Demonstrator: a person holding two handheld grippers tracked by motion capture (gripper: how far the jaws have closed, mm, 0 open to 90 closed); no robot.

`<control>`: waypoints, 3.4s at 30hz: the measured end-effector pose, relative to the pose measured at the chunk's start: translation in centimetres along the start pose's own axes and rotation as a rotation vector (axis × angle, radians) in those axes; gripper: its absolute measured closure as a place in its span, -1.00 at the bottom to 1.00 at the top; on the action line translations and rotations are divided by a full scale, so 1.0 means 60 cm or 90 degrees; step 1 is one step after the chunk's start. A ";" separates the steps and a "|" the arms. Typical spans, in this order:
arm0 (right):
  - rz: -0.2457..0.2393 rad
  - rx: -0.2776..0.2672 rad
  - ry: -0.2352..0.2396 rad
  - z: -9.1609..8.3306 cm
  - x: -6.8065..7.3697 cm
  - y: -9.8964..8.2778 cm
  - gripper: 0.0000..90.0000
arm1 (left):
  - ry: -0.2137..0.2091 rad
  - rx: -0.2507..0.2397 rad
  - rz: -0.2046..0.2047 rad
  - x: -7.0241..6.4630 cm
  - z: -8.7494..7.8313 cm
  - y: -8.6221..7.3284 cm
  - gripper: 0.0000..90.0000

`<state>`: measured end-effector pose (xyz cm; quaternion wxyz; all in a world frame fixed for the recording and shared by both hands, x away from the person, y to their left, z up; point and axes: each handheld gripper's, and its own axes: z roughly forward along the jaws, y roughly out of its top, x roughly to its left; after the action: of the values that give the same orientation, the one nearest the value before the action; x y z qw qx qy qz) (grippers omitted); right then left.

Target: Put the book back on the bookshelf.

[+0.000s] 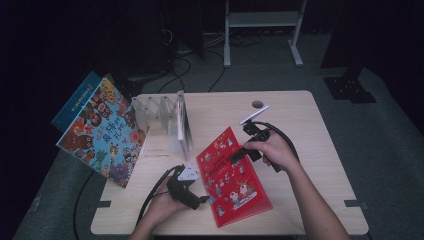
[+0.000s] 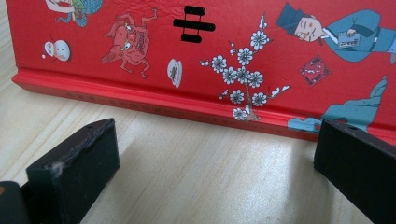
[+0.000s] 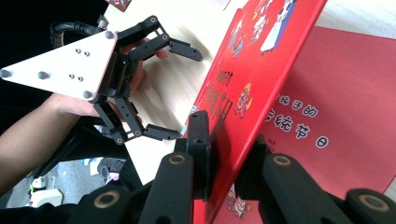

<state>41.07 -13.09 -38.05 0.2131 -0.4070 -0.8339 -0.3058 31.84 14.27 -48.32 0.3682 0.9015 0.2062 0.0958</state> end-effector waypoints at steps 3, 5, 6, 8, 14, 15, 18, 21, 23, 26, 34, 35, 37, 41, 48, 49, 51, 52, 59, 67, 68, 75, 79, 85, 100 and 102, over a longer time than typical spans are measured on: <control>-0.007 0.003 -0.008 -0.002 0.003 0.001 0.72 | 0.002 0.000 -0.002 0.000 0.000 0.000 -1.00; -0.012 0.003 -0.017 -0.005 0.005 0.002 0.70 | 0.002 0.000 -0.002 0.000 0.000 0.000 -1.00; -0.011 0.007 -0.022 -0.007 0.007 0.003 0.70 | 0.002 0.001 -0.002 0.000 0.000 0.000 -1.00; -0.013 0.010 -0.036 -0.012 0.013 0.005 0.68 | 0.002 0.000 -0.002 0.000 0.000 0.000 -1.00; -0.011 0.018 -0.054 -0.018 0.024 0.011 0.71 | 0.002 0.000 -0.003 0.001 0.000 0.000 -1.00; -0.011 0.018 -0.054 -0.018 0.024 0.011 0.71 | 0.002 0.000 -0.003 0.001 0.000 0.000 -1.00; -0.005 0.016 -0.055 -0.019 0.027 0.012 0.75 | 0.003 0.000 -0.003 0.000 0.000 0.000 -1.00; -0.005 0.017 -0.059 -0.022 0.031 0.012 0.78 | 0.003 0.000 -0.003 0.001 0.000 0.000 -1.00; -0.007 0.012 -0.065 -0.024 0.034 0.012 0.80 | 0.003 0.001 -0.003 0.000 0.000 0.000 -1.00; -0.010 0.008 -0.073 -0.029 0.037 0.013 0.84 | 0.004 0.001 0.000 0.001 0.000 0.000 -1.00; -0.019 -0.014 -0.078 -0.039 0.046 0.010 0.94 | 0.007 -0.002 -0.010 0.002 0.000 0.000 -1.00; -0.019 -0.014 -0.078 -0.039 0.046 0.010 0.94 | 0.007 -0.002 -0.010 0.002 0.000 0.000 -1.00; -0.026 -0.023 -0.087 -0.045 0.052 0.009 0.94 | -0.001 -0.013 -0.030 0.004 -0.001 0.000 -1.00; -0.030 -0.031 -0.098 -0.053 0.058 0.007 0.95 | -0.006 -0.030 -0.052 0.016 -0.009 0.000 -1.00; -0.046 -0.033 -0.103 -0.072 0.075 0.006 0.95 | -0.025 -0.071 -0.081 0.038 -0.027 0.016 -1.00; -0.046 -0.033 -0.103 -0.072 0.075 0.006 0.95 | -0.025 -0.071 -0.081 0.038 -0.027 0.016 -1.00; -0.050 -0.035 -0.102 -0.079 0.080 0.006 0.95 | -0.028 -0.075 -0.073 0.042 -0.027 0.023 -1.00; -0.054 -0.038 -0.100 -0.085 0.084 0.005 0.95 | -0.030 -0.073 -0.073 0.046 -0.026 0.030 -1.00; -0.066 -0.044 -0.083 -0.106 0.094 0.002 0.95 | -0.047 -0.093 -0.082 0.061 -0.025 0.045 -1.00; -0.080 -0.042 -0.066 -0.113 0.105 0.004 0.95 | -0.077 -0.109 -0.099 0.072 -0.027 0.052 -1.00; -0.081 -0.043 -0.064 -0.113 0.107 0.005 0.95 | -0.080 -0.112 -0.098 0.072 -0.027 0.052 -1.00; -0.090 -0.041 -0.053 -0.111 0.113 0.008 0.95 | -0.125 -0.136 -0.104 0.068 -0.027 0.061 -1.00; -0.093 -0.037 -0.052 -0.107 0.115 0.010 0.95 | -0.141 -0.167 -0.112 0.069 -0.035 0.068 -0.99; -0.096 -0.035 -0.059 -0.098 0.117 0.013 0.95 | -0.146 -0.171 -0.103 0.067 -0.043 0.080 -1.00; -0.099 -0.044 -0.051 -0.115 0.121 0.010 0.95 | -0.145 -0.111 -0.135 0.078 -0.019 0.047 -1.00; -0.102 -0.045 -0.051 -0.116 0.121 0.009 0.95 | -0.160 -0.112 -0.139 0.077 -0.016 0.046 -1.00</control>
<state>38.06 -13.60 -28.42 0.1400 -0.3584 -0.8603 -0.3343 36.50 15.14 -45.59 0.4765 0.8431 0.2460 -0.0403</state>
